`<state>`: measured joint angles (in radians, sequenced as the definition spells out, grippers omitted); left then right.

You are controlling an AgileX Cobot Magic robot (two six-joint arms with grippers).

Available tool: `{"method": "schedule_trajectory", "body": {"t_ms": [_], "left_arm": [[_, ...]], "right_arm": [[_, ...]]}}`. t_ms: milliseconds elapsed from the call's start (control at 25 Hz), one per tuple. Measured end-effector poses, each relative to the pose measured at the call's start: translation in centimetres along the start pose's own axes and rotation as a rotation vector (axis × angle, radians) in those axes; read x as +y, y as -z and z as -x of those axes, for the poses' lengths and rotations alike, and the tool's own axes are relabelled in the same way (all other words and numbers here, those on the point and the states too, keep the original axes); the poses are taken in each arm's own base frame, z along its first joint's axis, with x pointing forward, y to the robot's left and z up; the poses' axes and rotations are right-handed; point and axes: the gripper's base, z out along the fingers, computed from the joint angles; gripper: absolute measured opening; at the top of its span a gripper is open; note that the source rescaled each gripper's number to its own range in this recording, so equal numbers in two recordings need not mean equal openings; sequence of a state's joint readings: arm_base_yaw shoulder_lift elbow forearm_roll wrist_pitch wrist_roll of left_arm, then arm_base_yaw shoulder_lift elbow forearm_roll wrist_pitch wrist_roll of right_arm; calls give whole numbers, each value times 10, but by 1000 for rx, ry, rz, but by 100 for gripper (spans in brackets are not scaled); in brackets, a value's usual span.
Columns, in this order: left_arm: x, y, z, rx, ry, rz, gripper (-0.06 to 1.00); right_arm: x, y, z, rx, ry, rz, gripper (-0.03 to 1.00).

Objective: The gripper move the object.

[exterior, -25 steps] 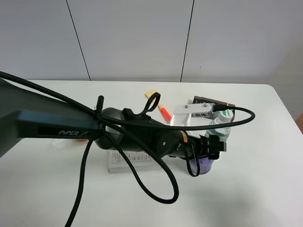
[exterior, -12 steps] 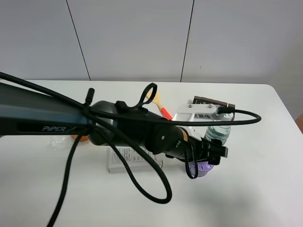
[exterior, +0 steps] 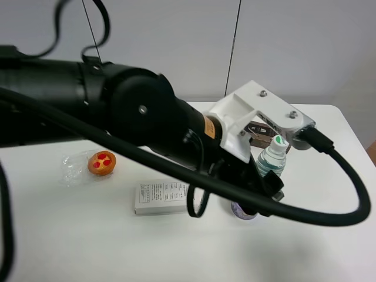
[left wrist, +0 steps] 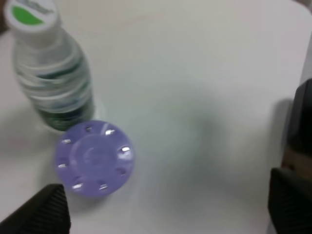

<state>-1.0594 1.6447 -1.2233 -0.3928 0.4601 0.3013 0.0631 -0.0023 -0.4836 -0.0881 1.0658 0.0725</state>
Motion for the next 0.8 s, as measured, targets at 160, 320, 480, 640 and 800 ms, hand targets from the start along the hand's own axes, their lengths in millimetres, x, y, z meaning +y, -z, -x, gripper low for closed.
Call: {"method": "schedule_trajectory", "body": {"t_ms": [160, 320, 480, 640, 800], "left_arm": [[29, 25, 7, -28, -133, 118, 34], [86, 54, 11, -77, -134, 306, 34], [147, 108, 6, -121, -83, 526, 34], [187, 171, -14, -104, 11, 714, 34], [200, 231, -44, -30, 153, 838, 34]], "right_arm": [[0, 0, 0, 0, 0, 0, 100], [0, 0, 0, 0, 0, 0, 100], [0, 0, 0, 0, 0, 0, 100], [0, 0, 0, 0, 0, 0, 100], [0, 0, 0, 0, 0, 0, 100]]}}
